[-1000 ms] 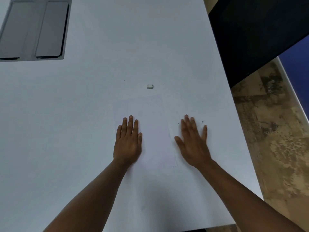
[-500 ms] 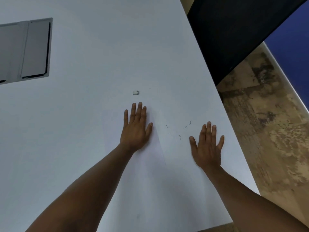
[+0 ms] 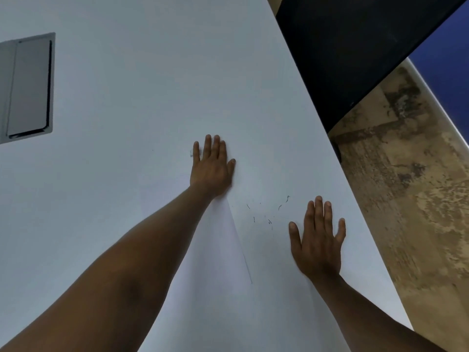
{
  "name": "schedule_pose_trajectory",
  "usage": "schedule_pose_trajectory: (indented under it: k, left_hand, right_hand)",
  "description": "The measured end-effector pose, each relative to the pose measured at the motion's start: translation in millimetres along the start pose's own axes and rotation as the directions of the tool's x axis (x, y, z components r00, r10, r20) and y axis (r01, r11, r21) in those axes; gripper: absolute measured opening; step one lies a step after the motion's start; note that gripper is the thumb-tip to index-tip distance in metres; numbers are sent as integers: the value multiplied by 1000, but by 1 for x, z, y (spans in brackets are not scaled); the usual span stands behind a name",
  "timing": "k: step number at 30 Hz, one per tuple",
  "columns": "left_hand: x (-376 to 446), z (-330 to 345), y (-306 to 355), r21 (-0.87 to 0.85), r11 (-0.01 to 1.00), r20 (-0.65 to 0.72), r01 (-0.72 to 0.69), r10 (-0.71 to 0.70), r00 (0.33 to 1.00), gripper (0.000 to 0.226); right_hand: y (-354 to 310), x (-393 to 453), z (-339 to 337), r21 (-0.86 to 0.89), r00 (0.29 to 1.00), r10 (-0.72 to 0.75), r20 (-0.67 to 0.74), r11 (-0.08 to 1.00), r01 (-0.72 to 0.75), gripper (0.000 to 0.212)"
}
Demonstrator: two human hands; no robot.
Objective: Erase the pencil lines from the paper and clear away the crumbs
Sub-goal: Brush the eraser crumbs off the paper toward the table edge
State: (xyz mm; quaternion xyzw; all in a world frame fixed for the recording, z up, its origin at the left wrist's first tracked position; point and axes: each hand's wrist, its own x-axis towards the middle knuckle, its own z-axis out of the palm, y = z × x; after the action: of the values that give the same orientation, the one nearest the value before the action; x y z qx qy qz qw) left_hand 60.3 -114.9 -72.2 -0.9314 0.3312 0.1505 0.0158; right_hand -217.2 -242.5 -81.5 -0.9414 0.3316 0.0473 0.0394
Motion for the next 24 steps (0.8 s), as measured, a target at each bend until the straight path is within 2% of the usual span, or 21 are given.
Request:
schedule_pose_trajectory:
  k: [3, 6, 8, 10, 14, 16, 20, 24]
  left_hand:
    - [-37, 19, 17, -39, 985, -60, -167, 165, 984, 71]
    - [-82, 34, 42, -119, 919, -137, -376, 359, 923, 65]
    - [-101, 41, 54, -133, 891, -113, -435, 422, 899, 64]
    - [-99, 39, 56, -156, 907, -102, -392, 380, 919, 66]
    - [-69, 25, 41, -157, 974, -136, -162, 141, 981, 74]
    - [-55, 19, 33, -137, 987, -98, -85, 71, 993, 80]
    - [-38, 15, 29, -72, 996, -3, -51, 51, 999, 72]
    - [-53, 23, 45, -80, 982, 10, -174, 175, 984, 68]
  right_hand:
    - [0, 0, -2, -1, 1000, 4, 9, 1000, -4, 76]
    - [1, 0, -2, -4, 1000, 2, 21, 1000, -2, 76]
    - [1, -1, -2, -9, 1000, 3, 16, 1000, -3, 76]
    - [-1, -1, -2, -6, 1000, 9, 12, 1000, -9, 76]
    - [-1, -2, -2, -5, 1000, 16, 1, 1000, -16, 74]
    - [-2, -2, -2, 2, 1000, 18, -2, 1000, -18, 74]
    - [-1, -1, -1, 17, 1000, 23, -10, 1000, -23, 75]
    - [1, 1, 1, 13, 1000, 19, -25, 1000, -19, 72]
